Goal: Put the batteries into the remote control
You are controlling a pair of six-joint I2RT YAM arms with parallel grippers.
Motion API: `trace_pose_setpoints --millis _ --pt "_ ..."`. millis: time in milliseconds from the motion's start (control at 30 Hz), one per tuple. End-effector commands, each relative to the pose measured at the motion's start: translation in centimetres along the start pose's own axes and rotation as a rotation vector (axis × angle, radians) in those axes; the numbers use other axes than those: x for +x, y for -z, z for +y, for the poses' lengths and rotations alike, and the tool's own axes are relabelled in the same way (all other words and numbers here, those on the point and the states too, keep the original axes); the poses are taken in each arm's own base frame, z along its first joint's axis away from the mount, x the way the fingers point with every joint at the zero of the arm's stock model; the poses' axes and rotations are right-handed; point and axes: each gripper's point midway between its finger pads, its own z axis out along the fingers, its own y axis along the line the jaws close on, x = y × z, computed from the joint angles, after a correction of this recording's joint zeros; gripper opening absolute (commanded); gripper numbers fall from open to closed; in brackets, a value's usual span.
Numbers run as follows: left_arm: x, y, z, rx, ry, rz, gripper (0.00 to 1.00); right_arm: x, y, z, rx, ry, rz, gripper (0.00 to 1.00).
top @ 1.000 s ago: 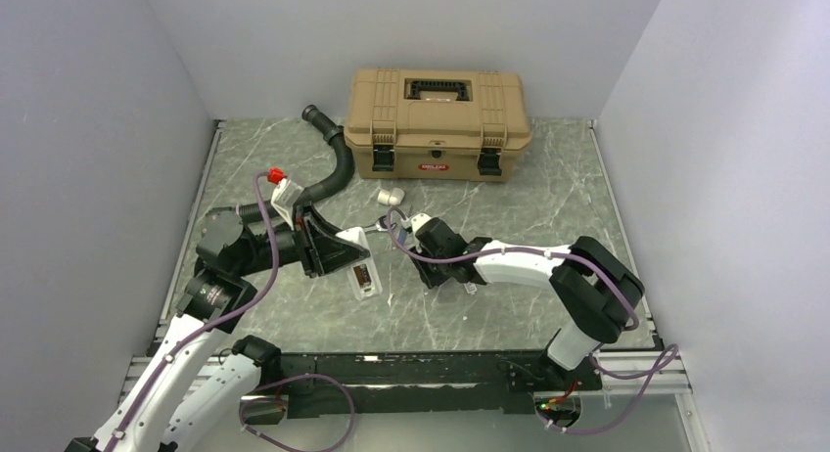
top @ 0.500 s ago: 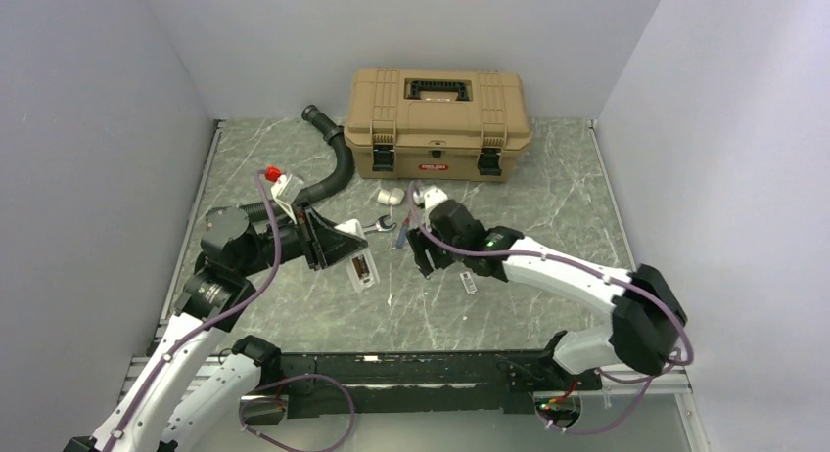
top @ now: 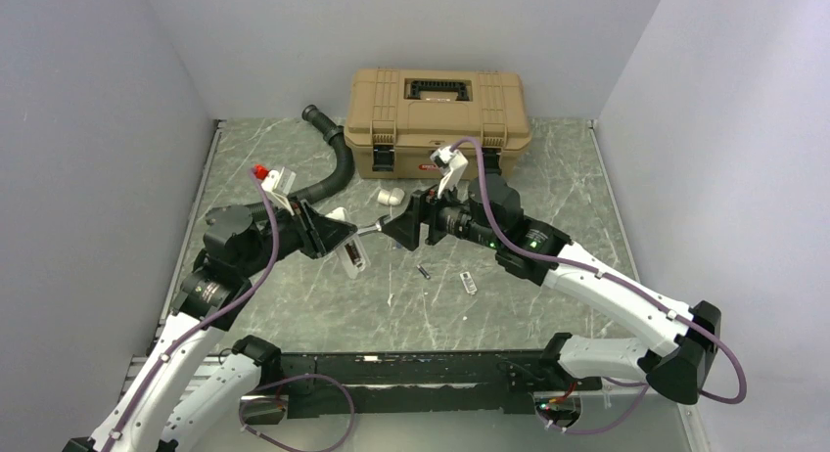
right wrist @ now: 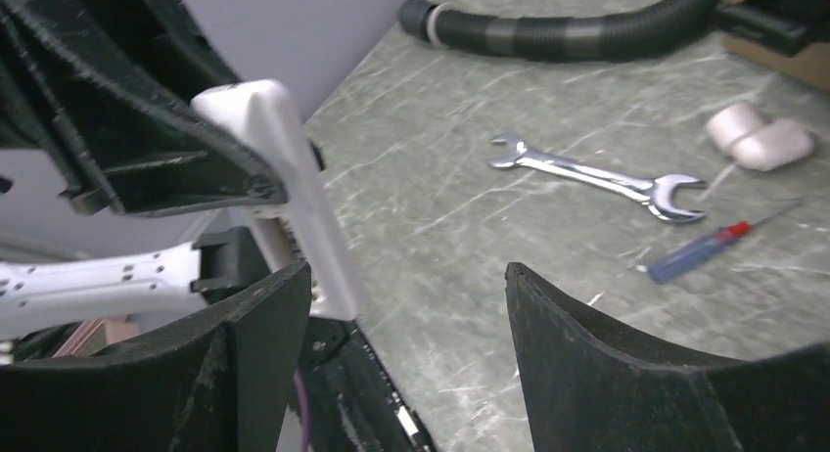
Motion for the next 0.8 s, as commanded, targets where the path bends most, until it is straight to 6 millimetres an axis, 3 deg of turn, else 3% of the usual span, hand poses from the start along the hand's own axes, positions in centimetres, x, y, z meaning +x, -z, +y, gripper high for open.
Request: trace_pose_setpoints --millis 0,400,767 --pt "-2.4 0.4 -0.7 -0.014 -0.031 -0.072 0.0 -0.3 -0.6 3.6 -0.148 -0.037 -0.001 0.75" --pt "-2.4 0.0 -1.0 0.002 -0.01 -0.061 0.0 1.9 -2.4 6.4 -0.189 0.043 0.073 0.67" --pt "-2.4 0.0 -1.3 0.016 -0.008 -0.055 0.0 2.5 -3.4 6.2 -0.163 0.074 0.082 0.56"
